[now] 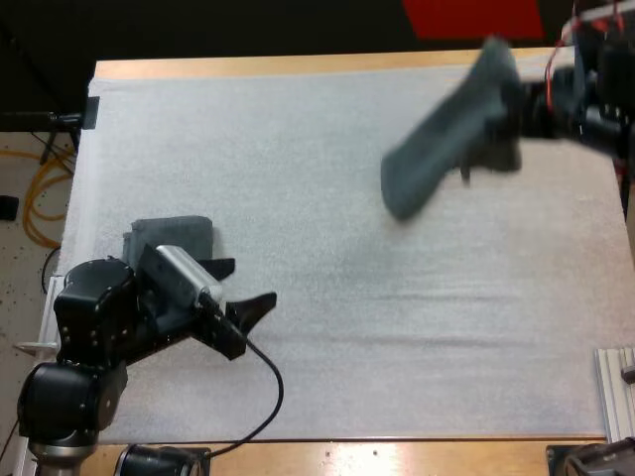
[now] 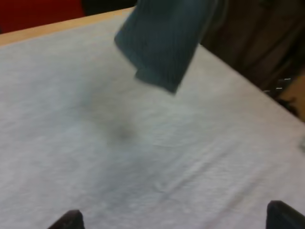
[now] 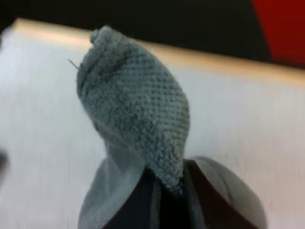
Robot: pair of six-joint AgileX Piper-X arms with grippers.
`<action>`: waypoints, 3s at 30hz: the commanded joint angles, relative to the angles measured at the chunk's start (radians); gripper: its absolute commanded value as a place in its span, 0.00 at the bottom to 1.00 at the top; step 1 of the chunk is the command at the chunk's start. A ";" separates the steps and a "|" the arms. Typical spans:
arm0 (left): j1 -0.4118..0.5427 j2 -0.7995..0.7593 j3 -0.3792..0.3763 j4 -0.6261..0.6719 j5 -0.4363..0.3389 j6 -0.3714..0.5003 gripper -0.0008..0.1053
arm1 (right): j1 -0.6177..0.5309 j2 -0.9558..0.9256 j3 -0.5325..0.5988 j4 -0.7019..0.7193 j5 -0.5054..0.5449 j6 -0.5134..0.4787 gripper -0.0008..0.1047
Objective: Pick towel from pile fold and stack
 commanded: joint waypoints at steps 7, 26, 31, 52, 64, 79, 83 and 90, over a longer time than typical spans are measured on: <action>-0.005 -0.060 -0.016 0.055 0.042 -0.005 0.69 | 0.001 -0.074 0.229 0.110 0.025 0.030 0.02; -0.005 -0.136 -0.016 0.073 0.042 -0.023 0.69 | 0.625 -0.110 0.577 -0.178 -0.061 0.297 0.02; -0.005 -0.136 -0.016 0.073 0.042 -0.033 0.69 | 0.681 -0.110 0.577 -0.255 0.046 0.314 0.22; -0.005 -0.136 -0.016 0.073 0.042 -0.026 0.69 | 0.517 -0.085 0.579 -0.211 0.194 0.307 0.80; -0.005 -0.136 -0.016 0.129 0.042 -0.026 0.69 | 0.440 -0.034 0.736 -0.207 -0.112 0.327 0.55; -0.005 -0.136 -0.016 0.185 0.042 0.020 0.69 | 0.440 0.144 0.897 -0.536 -0.193 0.498 0.53; -0.005 -0.136 -0.016 0.185 0.042 0.019 0.69 | 0.440 0.228 0.897 -0.554 -0.208 0.543 0.53; -0.005 -0.136 -0.016 0.185 0.039 0.039 0.69 | 0.440 0.277 0.897 -0.596 -0.284 0.552 0.52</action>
